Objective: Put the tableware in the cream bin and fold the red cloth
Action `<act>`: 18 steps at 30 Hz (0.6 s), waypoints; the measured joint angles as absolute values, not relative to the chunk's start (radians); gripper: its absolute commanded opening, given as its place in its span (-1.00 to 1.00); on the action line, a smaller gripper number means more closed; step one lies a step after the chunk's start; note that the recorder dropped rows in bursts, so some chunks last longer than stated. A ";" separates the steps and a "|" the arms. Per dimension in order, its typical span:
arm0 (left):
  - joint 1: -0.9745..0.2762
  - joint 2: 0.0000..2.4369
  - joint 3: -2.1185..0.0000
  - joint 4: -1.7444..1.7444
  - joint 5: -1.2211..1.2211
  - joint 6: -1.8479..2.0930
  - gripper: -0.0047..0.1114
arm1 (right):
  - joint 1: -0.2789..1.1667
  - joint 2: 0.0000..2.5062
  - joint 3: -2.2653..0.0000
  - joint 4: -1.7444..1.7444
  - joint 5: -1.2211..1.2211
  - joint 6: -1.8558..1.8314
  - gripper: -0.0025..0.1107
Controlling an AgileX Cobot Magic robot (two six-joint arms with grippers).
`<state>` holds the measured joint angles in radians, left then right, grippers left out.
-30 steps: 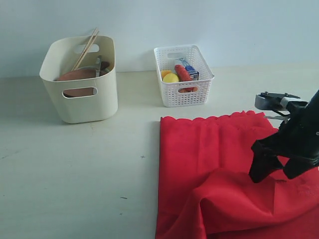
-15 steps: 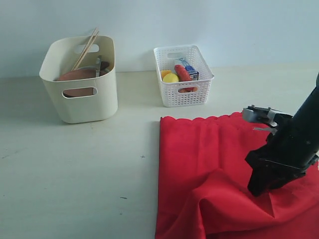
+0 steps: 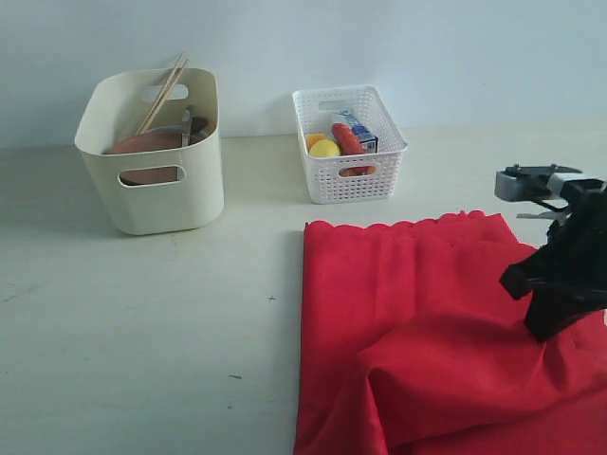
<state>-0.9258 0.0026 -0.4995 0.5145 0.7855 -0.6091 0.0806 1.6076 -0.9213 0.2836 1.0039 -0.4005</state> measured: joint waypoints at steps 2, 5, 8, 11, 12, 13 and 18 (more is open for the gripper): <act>-0.926 0.003 -0.499 0.515 0.787 -0.609 0.42 | 0.081 1.557 -0.921 0.250 1.027 -0.363 -0.96; -0.926 0.003 -0.499 0.513 0.790 -0.609 0.42 | 0.081 1.484 -0.921 0.226 1.081 -0.325 -0.96; -0.926 0.003 -0.499 0.509 0.798 -0.609 0.42 | 0.081 1.409 -0.903 0.220 1.121 -0.311 -0.96; -0.926 0.003 -0.499 0.509 0.807 -0.609 0.42 | 0.081 1.337 -0.859 0.202 1.159 -0.280 -0.96; -0.926 0.003 -0.499 0.509 0.811 -0.609 0.42 | 0.081 1.315 -0.840 0.194 1.173 -0.270 -0.96; -0.926 0.003 -0.499 0.509 0.813 -0.609 0.42 | 0.081 1.296 -0.819 0.186 1.185 -0.260 -0.96; -0.926 0.003 -0.499 0.505 0.814 -0.609 0.42 | 0.081 1.233 -0.697 0.143 1.206 -0.206 -0.96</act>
